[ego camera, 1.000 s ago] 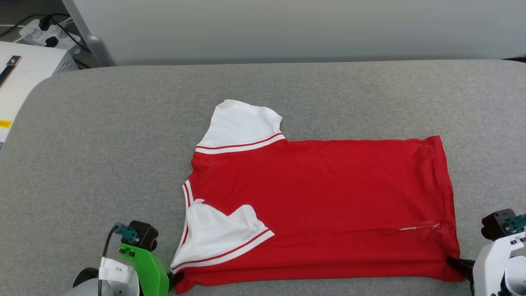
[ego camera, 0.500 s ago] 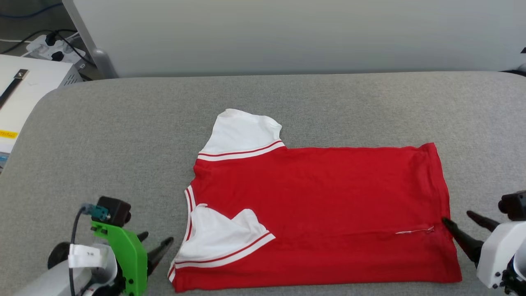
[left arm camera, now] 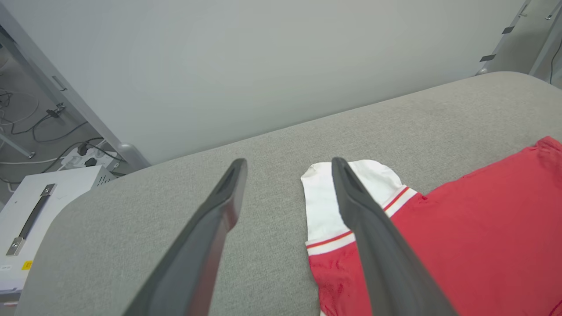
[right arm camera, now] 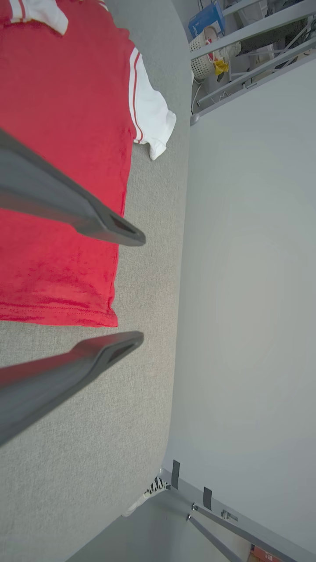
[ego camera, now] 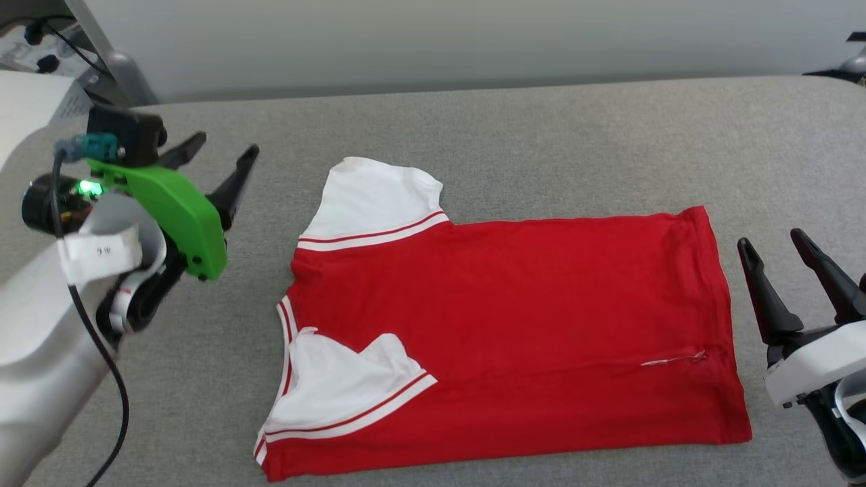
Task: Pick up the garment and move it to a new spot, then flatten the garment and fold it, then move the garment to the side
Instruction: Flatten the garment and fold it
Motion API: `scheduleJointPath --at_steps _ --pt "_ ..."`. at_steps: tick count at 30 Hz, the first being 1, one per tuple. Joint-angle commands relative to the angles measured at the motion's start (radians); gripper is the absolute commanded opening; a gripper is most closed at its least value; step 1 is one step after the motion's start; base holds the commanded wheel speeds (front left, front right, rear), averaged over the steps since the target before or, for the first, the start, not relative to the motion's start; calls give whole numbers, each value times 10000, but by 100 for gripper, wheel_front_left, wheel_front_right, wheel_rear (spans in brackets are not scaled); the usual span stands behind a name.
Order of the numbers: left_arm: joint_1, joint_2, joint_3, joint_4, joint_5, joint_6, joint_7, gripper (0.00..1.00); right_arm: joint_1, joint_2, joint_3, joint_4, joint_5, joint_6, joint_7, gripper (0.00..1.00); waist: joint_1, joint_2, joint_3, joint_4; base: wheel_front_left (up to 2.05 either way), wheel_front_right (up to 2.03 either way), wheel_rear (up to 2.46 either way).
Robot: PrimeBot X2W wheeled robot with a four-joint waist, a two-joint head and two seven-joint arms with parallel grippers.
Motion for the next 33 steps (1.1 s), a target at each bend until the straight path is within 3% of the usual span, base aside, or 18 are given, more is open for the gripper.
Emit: scheduleJointPath --at_steps 1,6,11,19,33 --pt "-569 -207 51 295 131 -123 84 100 87 208 -84 -293 -230 -6 -40 100 0 0 704 -418 0 0 0" --pt "-2238 -758 -168 1432 312 -778 1089 100 -169 552 -98 -980 -627 -6 62 100 0 0 1529 -806 0 0 0" --pt "-3779 -1317 -713 2640 307 -1364 2957 100 -520 702 3 -1351 -804 -6 -43 100 0 0 2212 -1106 0 0 0" --pt "-5248 -1826 -1279 4012 -510 -1701 6120 100 -1145 739 237 -1547 -863 -6 -279 100 0 0 3195 -1512 0 0 0" --pt "-5595 -1751 -2324 5440 -309 -1785 7470 100 -1727 731 498 -1034 -699 -6 -709 100 0 0 4138 -2005 0 0 0"
